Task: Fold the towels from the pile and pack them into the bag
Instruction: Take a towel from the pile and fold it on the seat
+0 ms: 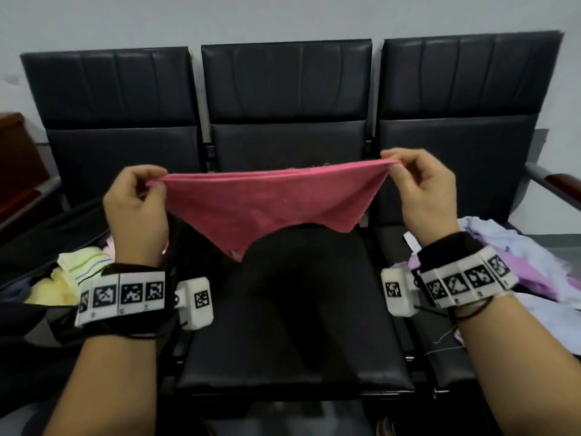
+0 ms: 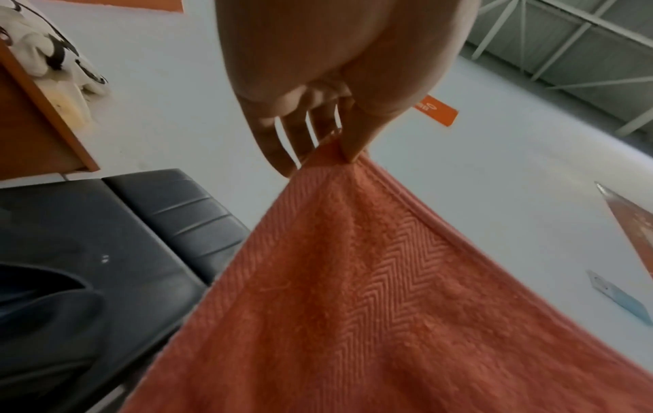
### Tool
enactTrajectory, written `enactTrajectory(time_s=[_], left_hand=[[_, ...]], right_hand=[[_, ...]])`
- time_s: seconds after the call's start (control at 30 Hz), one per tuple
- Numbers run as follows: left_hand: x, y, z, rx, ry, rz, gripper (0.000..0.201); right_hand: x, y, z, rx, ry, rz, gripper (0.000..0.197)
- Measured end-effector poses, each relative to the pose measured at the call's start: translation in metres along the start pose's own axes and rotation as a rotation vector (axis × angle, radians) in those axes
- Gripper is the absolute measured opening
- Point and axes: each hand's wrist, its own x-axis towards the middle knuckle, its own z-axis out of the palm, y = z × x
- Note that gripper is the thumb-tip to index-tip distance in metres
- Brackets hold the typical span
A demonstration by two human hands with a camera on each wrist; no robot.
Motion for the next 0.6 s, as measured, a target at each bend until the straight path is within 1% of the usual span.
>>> enactTrajectory(time_s=[0.1,0.2,0.23,0.27,0.33,0.43,0.5,0.6], left_hand=[[-0.030,-0.022,-0.001,-0.007,-0.063,-0.071,0.033],[-0.066,-0.049,-0.009,0.043,-0.142,-0.231,0.030],[-0.077,-0.061,-0.010,0.072,-0.200,-0.313,0.028],[-0.100,-0.079,-0.015,0.123,-0.287,-0.393,0.029],[-0.118,-0.090,-0.023,0.164,-0.390,-0.458,0.033],[-0.138,-0.101,-0.035,0.209,-0.558,-0.564,0.030],[-0.146,-0.108,-0.041,0.215,-0.631,-0.613,0.029],[-0.151,-0.115,-0.040,0.235,-0.656,-0.665,0.027]], right_hand=[[-0.038,0.022,-0.005,-0.071,-0.063,0.110,0.011],[-0.081,0.042,-0.007,-0.040,-0.155,0.240,0.018],[-0.094,0.054,-0.008,-0.026,-0.215,0.307,0.019],[-0.122,0.070,-0.010,-0.032,-0.277,0.391,0.021],[-0.141,0.083,-0.018,-0.028,-0.322,0.461,0.023],[-0.162,0.096,-0.030,0.031,-0.398,0.548,0.022],[-0.173,0.104,-0.034,0.059,-0.406,0.575,0.022],[-0.180,0.111,-0.032,0.070,-0.368,0.601,0.020]])
